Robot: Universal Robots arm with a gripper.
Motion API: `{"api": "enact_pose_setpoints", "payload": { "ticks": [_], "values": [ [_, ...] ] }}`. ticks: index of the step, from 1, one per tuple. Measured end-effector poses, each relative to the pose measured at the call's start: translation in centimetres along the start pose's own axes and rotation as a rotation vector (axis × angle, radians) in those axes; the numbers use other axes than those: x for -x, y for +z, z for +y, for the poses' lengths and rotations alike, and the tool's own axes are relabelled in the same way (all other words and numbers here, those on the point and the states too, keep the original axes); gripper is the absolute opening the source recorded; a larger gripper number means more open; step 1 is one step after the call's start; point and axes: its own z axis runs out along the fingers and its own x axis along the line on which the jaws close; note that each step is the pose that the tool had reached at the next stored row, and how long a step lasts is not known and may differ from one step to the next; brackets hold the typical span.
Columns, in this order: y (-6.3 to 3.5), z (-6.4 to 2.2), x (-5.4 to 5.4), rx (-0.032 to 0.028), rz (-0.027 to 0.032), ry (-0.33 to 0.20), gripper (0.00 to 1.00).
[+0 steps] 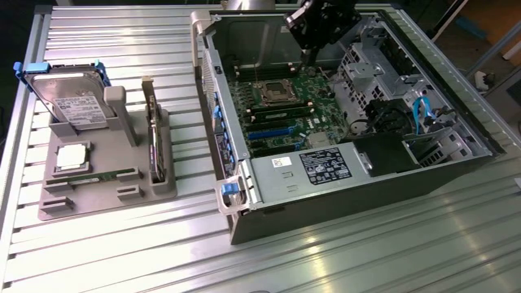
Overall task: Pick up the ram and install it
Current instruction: 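Press down the ram until it locks into place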
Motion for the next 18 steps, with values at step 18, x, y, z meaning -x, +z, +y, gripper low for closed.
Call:
{"api": "enact_pose_setpoints", "payload": {
  "ticks": [18],
  "values": [
    [0.03, 0.00, 0.00, -0.0022, -0.0007, 0.104, 0.11]
  ]
}}
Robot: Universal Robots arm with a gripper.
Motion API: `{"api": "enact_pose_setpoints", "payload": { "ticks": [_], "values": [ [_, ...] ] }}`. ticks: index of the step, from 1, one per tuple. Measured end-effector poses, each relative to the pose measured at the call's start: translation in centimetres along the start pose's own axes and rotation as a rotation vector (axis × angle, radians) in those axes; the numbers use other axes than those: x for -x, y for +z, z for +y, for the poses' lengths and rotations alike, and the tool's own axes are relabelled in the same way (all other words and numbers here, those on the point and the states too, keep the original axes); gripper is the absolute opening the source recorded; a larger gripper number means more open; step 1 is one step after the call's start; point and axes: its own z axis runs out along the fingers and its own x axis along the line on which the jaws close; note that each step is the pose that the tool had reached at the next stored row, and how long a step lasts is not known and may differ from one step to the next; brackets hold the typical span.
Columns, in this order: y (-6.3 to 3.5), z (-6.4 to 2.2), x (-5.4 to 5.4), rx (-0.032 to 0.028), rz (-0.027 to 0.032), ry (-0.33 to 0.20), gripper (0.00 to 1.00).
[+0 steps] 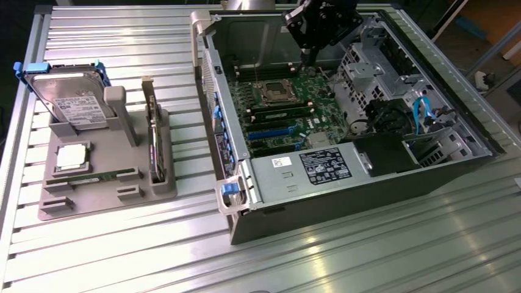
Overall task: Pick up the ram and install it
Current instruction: 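Press down the ram until it locks into place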
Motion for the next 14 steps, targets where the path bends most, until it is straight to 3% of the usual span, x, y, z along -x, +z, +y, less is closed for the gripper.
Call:
{"api": "enact_pose_setpoints", "payload": {
  "ticks": [14],
  "values": [
    [0.00, 0.00, 0.00, -0.0006, -0.0002, 0.030, 0.11]
  ]
}}
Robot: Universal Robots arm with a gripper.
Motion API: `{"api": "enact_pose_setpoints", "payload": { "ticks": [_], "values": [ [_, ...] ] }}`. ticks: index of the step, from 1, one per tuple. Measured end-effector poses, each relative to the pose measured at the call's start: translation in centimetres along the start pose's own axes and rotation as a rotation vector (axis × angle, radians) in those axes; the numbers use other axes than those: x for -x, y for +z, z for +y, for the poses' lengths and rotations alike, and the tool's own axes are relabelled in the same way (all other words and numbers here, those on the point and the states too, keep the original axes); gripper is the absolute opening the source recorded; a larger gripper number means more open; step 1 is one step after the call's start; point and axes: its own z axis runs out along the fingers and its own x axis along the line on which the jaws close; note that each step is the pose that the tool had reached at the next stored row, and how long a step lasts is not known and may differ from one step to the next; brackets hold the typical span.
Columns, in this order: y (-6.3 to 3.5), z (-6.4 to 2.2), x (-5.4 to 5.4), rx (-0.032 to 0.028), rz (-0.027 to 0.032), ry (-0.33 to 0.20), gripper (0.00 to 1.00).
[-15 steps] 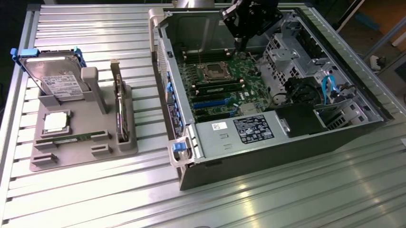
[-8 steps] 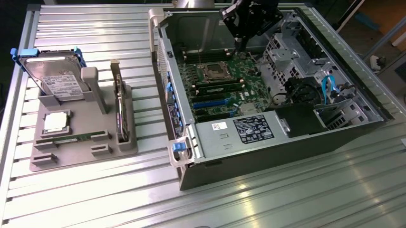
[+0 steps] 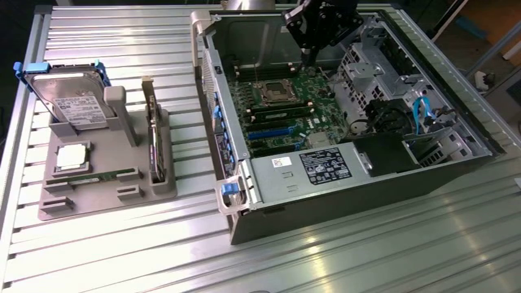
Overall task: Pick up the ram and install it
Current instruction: 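Press down the ram until it locks into place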
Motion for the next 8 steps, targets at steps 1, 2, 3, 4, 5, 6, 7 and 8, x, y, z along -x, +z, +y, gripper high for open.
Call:
{"api": "enact_pose_setpoints", "payload": {
  "ticks": [1, 2, 3, 4, 5, 6, 7, 8],
  "values": [
    [0.00, 0.00, 0.00, -0.0002, 0.0000, 0.005, 0.11],
    [0.00, 0.00, 0.00, -0.0002, -0.0001, 0.014, 0.11],
    [0.00, 0.00, 0.00, -0.0002, -0.0001, 0.015, 0.11],
    [0.00, 0.00, 0.00, -0.0003, -0.0001, 0.015, 0.11],
    [0.00, 0.00, 0.00, -0.0003, -0.0001, 0.015, 0.11],
    [0.00, 0.00, 0.00, -0.0004, -0.0001, 0.015, 0.11],
    [0.00, 0.00, 0.00, -0.0004, -0.0001, 0.015, 0.11],
    [0.00, 0.00, 0.00, -0.0003, -0.0001, 0.015, 0.11]
  ]
}}
